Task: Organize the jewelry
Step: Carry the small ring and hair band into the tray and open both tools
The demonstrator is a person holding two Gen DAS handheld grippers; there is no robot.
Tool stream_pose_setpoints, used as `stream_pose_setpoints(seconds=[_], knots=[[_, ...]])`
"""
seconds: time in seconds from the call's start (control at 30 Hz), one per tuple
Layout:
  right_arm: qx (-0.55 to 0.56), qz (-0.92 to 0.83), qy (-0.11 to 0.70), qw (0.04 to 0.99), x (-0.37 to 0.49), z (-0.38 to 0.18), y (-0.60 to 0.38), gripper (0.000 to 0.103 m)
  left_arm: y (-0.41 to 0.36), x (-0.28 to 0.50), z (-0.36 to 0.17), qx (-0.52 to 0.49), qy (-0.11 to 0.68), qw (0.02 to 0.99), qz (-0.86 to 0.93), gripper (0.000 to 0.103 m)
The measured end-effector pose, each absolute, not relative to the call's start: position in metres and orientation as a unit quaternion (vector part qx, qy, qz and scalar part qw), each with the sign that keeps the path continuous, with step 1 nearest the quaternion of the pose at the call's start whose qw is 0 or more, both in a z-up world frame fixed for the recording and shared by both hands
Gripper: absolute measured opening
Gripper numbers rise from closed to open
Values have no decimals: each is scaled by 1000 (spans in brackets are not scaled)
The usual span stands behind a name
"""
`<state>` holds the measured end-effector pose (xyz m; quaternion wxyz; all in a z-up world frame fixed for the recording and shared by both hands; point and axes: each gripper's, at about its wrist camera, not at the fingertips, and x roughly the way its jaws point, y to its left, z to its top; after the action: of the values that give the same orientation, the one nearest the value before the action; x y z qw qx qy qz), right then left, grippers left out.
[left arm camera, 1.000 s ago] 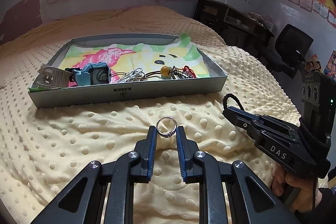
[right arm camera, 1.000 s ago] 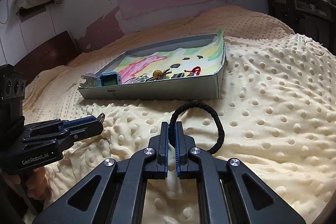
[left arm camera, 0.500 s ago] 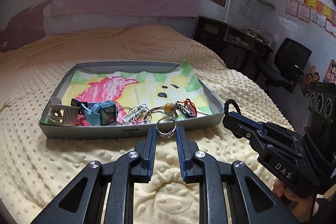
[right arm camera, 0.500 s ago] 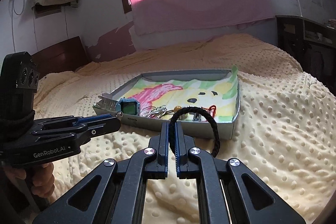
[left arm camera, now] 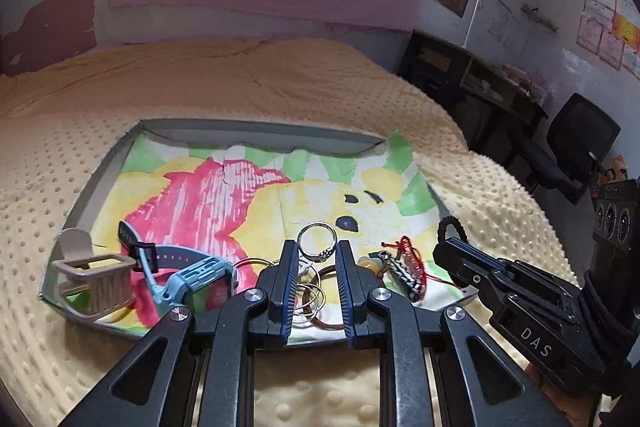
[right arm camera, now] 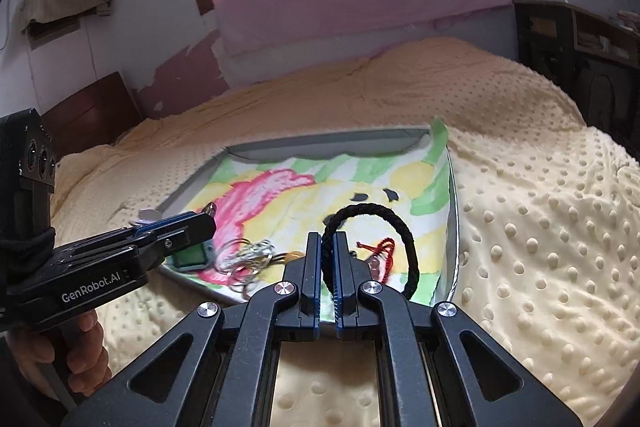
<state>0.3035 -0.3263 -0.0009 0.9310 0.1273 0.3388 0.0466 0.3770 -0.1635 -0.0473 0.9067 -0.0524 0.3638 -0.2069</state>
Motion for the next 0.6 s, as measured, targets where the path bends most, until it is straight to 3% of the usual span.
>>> stream_pose_setpoints(seconds=[0.17,0.6], knots=[[138,46,376,915,318,-15,-330,5,-169,390,-65,-49,408,891,-193,18],[126,37,388,912,319,-17,-327,6,-170,389,-68,-57,411,889,-195,18]])
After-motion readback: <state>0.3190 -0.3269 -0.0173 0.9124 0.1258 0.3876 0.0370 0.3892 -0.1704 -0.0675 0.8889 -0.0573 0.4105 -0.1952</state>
